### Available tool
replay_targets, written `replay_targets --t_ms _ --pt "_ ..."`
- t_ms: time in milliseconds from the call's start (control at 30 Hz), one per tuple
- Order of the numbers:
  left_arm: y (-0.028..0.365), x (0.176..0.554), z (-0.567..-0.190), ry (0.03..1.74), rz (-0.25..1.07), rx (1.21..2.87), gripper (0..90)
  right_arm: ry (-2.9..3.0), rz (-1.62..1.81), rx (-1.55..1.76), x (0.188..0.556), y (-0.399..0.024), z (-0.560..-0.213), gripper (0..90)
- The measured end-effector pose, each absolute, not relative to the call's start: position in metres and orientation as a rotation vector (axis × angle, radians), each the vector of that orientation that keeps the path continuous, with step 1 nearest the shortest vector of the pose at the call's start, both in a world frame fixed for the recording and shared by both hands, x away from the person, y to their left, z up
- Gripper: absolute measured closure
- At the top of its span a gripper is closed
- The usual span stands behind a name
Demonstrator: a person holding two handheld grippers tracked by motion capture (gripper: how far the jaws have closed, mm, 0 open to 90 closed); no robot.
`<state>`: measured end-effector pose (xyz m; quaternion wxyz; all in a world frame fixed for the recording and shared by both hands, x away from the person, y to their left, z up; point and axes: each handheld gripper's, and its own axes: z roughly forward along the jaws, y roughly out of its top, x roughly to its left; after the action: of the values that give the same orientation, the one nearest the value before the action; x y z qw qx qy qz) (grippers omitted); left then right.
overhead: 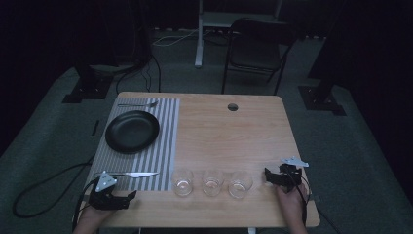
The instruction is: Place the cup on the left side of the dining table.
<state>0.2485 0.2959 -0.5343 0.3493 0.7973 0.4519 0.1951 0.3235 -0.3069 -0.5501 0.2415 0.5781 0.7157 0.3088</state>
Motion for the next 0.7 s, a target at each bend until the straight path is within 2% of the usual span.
replay_targets --t_ms 700 --pt "0.266 0.242 -0.516 0.960 0.426 2.055 6.1 1.957 0.844 1.581 0.324 -0.307 -0.550 12.2"
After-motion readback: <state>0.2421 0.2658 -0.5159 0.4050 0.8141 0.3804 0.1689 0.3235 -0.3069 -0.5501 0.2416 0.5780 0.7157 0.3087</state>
